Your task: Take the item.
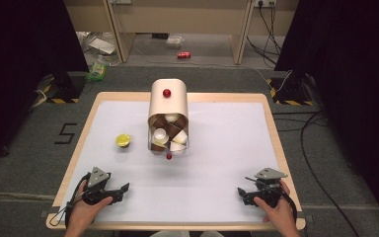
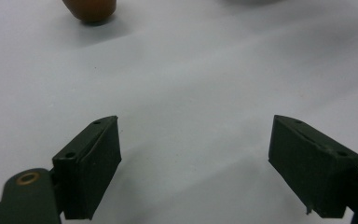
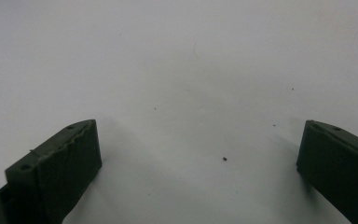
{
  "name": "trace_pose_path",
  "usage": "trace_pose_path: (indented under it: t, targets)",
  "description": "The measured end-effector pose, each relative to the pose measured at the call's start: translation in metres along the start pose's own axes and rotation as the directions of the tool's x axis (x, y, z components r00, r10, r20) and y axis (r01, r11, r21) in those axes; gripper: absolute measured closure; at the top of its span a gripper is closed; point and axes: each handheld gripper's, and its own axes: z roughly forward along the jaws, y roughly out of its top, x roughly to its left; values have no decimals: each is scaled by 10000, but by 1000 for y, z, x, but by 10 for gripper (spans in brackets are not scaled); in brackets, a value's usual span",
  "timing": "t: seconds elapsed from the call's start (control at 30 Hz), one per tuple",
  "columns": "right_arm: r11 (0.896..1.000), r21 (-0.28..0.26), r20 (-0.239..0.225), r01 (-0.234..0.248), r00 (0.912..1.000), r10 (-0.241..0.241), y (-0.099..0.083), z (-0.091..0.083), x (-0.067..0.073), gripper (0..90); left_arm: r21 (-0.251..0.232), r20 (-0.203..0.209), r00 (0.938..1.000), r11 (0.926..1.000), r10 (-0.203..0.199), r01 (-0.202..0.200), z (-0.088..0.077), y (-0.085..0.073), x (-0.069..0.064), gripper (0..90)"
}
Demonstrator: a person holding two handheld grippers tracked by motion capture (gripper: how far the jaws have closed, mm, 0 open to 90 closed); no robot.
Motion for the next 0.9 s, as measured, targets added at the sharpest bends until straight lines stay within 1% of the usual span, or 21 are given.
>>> trace_pose_path:
  t: [0.23,0.27,0.37,0.6,0.73,0.9]
  targets:
    - [10000,8,-2,-1,10000,1,0,0,0,2,318,-70,9999,9994,110,-107,-2,-6,-3,164]
    - [10000,6,1,-5,10000,5,0,0,0,2,362,-99,9999,9993,71,-67,-2,-7,-3,164]
    - [10000,8,-2,-3,10000,3,0,0,0,2,315,-182,9998,9995,84,-78,-4,-10,-4,162]
    - [10000,5,3,1,10000,-1,0,0,0,2,-21,-433,9991,10000,-13,13,-7,-17,-8,157]
    - [10000,1,0,3,10000,-3,0,0,0,2,-302,-514,9986,9995,-119,103,-7,-21,-9,157]
    - [10000,0,-1,1,10000,-1,0,0,0,3,-507,-574,9982,9986,-157,128,-8,-24,-10,156]
